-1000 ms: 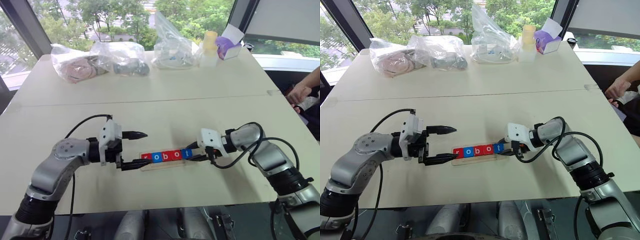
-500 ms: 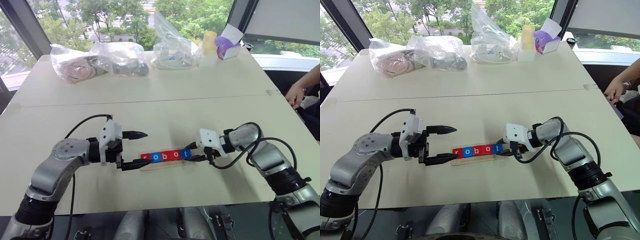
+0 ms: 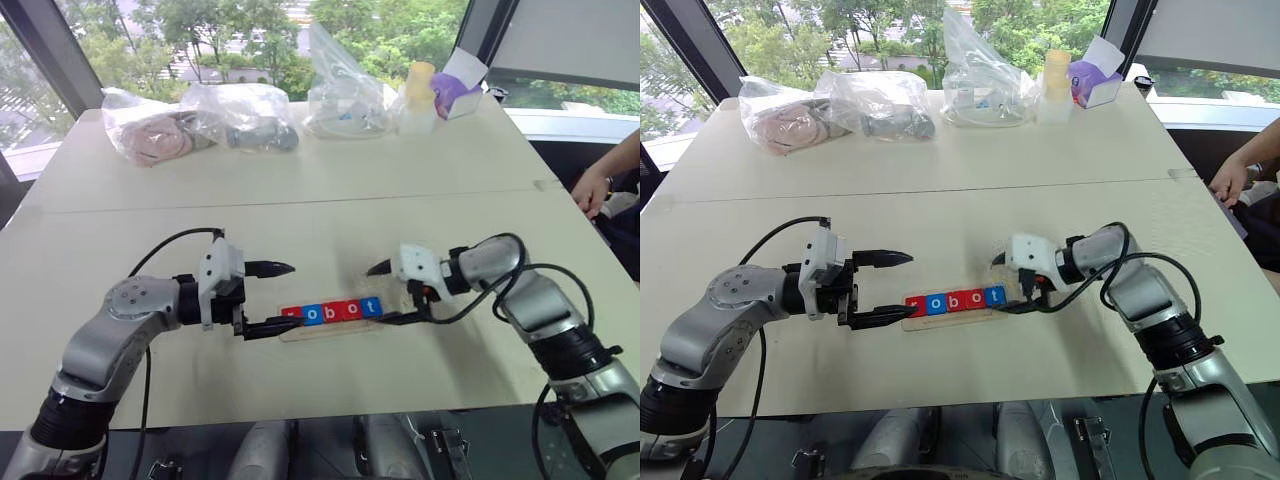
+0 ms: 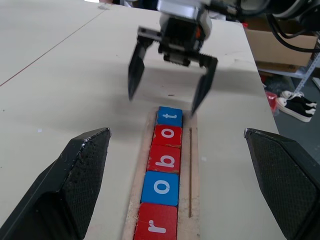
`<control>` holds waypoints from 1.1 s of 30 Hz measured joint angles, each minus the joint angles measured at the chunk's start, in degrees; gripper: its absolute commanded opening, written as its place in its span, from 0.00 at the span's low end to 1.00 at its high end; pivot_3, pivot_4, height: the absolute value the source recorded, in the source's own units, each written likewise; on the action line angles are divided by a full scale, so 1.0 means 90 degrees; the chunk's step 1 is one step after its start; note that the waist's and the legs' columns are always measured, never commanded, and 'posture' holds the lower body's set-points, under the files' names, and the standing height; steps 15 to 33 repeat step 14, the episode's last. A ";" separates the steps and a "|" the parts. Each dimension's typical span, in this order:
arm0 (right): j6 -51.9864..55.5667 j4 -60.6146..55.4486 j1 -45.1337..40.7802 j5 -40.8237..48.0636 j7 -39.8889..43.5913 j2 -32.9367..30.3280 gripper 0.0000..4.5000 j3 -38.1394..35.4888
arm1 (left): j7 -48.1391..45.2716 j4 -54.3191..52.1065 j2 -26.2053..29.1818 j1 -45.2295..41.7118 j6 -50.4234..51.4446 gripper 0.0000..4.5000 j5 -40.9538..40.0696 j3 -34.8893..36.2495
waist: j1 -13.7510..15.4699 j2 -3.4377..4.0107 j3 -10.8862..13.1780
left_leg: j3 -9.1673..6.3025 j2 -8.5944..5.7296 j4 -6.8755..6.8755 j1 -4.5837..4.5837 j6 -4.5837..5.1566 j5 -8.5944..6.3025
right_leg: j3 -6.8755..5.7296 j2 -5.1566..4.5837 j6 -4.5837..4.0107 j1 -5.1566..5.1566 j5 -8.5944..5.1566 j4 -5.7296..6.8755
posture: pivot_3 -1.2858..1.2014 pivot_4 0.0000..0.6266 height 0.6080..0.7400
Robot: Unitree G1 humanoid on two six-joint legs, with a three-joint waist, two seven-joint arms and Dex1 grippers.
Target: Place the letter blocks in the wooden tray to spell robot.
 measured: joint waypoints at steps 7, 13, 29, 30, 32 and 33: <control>0.0872 -0.0913 0.0670 0.0652 0.0058 -0.0831 0.98 -0.0792 | 0.0005 -0.0062 0.0339 0.0271 0.0033 1.00 0.0010 0.0070 | 0.0013 0.0000 0.0000 | -0.0002 -0.0001 -0.0003 -0.0004 0.0001 -0.0001 | -0.0001 -0.0009 -0.0001 -0.0001 -0.0001 -0.0003 | 0.52 0.24 1.00; 0.1531 -0.1907 0.1491 0.1244 0.0027 -0.1428 0.98 -0.1552 | -0.0010 -0.0184 0.0740 0.0714 0.0137 1.00 0.0009 0.0316 | 0.0001 0.0000 0.0000 | 0.0000 0.0004 -0.0002 -0.0002 0.0001 -0.0001 | -0.0001 -0.0013 -0.0003 -0.0001 -0.0002 -0.0002 | 0.52 0.24 1.00; 0.1606 -0.2071 0.1618 0.1343 0.0001 -0.1479 0.98 -0.1646 | -0.0027 -0.0185 0.0751 0.0770 0.0136 1.00 0.0004 0.0350 | 0.0008 0.0000 0.0000 | 0.0000 0.0004 -0.0002 -0.0002 0.0001 -0.0001 | -0.0001 -0.0015 -0.0004 -0.0001 -0.0003 -0.0002 | 0.52 0.24 1.00; 0.1606 -0.2071 0.1618 0.1343 0.0001 -0.1479 0.98 -0.1646 | -0.0027 -0.0185 0.0751 0.0770 0.0136 1.00 0.0004 0.0350 | 0.0008 0.0000 0.0000 | 0.0000 0.0004 -0.0002 -0.0002 0.0001 -0.0001 | -0.0001 -0.0015 -0.0004 -0.0001 -0.0003 -0.0002 | 0.52 0.24 1.00; 0.1606 -0.2071 0.1618 0.1343 0.0001 -0.1479 0.98 -0.1646 | -0.0027 -0.0185 0.0751 0.0770 0.0136 1.00 0.0004 0.0350 | 0.0008 0.0000 0.0000 | 0.0000 0.0004 -0.0002 -0.0002 0.0001 -0.0001 | -0.0001 -0.0015 -0.0004 -0.0001 -0.0003 -0.0002 | 0.52 0.24 1.00; 0.1606 -0.2071 0.1618 0.1343 0.0001 -0.1479 0.98 -0.1646 | -0.0027 -0.0185 0.0751 0.0770 0.0136 1.00 0.0004 0.0350 | 0.0008 0.0000 0.0000 | 0.0000 0.0004 -0.0002 -0.0002 0.0001 -0.0001 | -0.0001 -0.0015 -0.0004 -0.0001 -0.0003 -0.0002 | 0.52 0.24 1.00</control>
